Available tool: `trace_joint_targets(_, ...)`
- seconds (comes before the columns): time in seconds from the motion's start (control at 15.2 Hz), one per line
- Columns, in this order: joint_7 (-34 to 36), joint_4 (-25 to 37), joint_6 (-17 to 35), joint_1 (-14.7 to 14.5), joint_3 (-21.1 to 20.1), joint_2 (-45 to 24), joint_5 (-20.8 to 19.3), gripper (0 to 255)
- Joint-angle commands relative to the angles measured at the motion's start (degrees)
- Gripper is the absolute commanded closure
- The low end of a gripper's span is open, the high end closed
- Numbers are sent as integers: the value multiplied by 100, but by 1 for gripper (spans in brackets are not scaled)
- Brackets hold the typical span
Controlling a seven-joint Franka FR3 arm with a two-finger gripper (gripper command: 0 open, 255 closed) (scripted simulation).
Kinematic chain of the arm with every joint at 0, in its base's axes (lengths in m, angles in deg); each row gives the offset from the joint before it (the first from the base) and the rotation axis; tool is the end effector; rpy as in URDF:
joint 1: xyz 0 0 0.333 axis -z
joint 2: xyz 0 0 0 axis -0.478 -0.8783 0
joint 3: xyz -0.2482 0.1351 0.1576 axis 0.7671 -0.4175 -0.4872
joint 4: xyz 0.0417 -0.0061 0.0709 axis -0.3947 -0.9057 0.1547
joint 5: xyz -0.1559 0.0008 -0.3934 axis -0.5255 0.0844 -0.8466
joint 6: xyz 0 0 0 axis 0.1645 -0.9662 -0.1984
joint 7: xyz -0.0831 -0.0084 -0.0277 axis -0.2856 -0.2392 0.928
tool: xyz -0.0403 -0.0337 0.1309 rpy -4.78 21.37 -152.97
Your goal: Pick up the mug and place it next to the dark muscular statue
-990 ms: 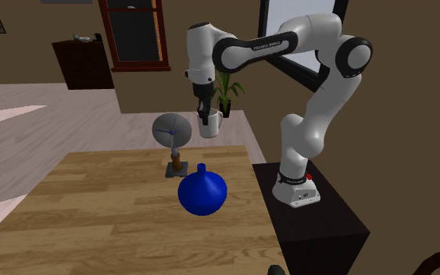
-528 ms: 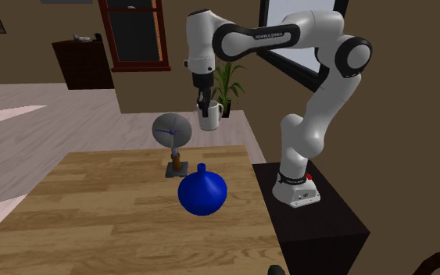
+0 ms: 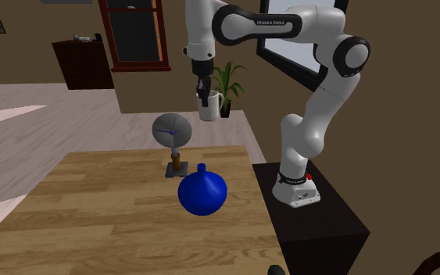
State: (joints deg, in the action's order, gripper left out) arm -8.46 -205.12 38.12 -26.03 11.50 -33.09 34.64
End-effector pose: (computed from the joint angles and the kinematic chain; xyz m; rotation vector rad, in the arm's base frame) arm 0.4176 -0.0401 0.6051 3.0493 -0.4155 -0.0392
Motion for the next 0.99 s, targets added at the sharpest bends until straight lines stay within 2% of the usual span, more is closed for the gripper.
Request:
trace_joint_targets(0.0,1,207,-157,-3,-10,-50,5,255)
trace_joint_targets(0.92,-66,1739,-1232,0,-26,-506,7,255)
